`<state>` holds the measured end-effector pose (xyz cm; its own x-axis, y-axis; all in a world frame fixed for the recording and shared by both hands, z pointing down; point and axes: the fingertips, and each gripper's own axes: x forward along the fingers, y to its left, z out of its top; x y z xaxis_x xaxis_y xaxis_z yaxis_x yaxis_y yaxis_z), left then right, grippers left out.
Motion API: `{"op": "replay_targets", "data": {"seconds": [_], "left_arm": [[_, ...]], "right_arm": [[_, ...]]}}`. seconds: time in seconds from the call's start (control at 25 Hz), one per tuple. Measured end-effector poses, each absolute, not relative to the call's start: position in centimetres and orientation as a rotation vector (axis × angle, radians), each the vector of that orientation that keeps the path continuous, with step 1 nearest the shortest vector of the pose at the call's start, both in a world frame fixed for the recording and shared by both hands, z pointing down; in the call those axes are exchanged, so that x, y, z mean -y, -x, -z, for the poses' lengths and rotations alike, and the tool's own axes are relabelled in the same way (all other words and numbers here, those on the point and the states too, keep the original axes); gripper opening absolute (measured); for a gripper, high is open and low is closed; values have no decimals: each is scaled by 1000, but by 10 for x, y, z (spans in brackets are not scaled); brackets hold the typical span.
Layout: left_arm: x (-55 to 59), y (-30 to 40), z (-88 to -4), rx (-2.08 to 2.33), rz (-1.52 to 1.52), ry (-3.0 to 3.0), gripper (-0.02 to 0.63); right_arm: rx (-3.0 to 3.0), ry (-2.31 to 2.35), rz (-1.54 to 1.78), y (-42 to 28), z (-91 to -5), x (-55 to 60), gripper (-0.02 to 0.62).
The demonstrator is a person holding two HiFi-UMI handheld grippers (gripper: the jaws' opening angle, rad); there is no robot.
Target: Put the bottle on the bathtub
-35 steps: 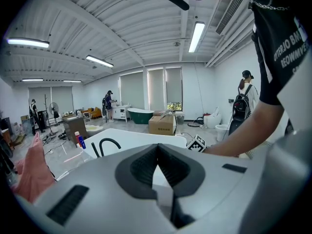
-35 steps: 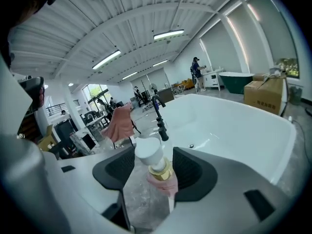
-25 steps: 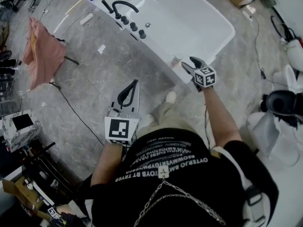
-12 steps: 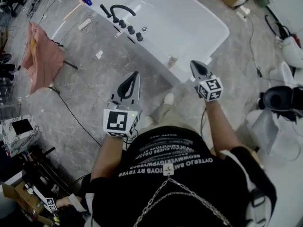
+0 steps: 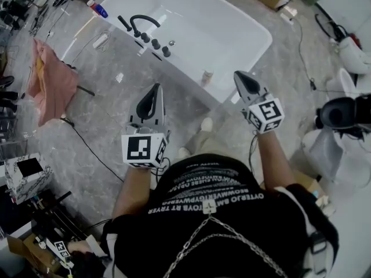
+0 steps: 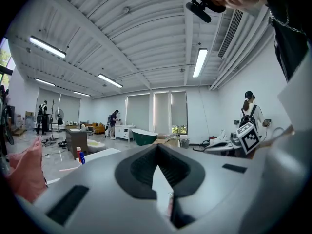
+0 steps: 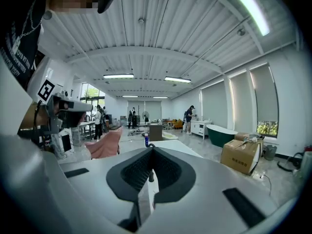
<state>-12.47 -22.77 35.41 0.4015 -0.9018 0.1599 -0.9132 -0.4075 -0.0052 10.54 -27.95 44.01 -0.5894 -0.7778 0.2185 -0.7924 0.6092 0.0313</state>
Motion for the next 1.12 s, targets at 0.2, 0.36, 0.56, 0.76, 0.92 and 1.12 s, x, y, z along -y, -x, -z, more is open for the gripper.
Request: {"op": "replay_targets", "data": {"seconds": [0.2,0.36,0.56,0.76,0.92,1.12], "left_arm": [[228,121,-340,1641,-218,-2623,3],[217,118,-324,1597,-184,-2679,3],[209,127,-317,1593,-180,-2683,3],[208,137,-312,1579,-177,-2702,3],[215,139,-315,1549,-170,-2718,3],[209,121,-315,1509,-146,-2743,3]], "right_arm": [[2652,-1332,-77,-100,-396,269,2],[2689,-1353,-47,-94,-361,255,2],[2686,-1376,-7,-87,-337,242,2],[2655,-1416,27,-84,-329,232,2],[2612,-1453,77,-81,-325,228,2],[2598,-1434,123,-80,-320,213,2]]}}
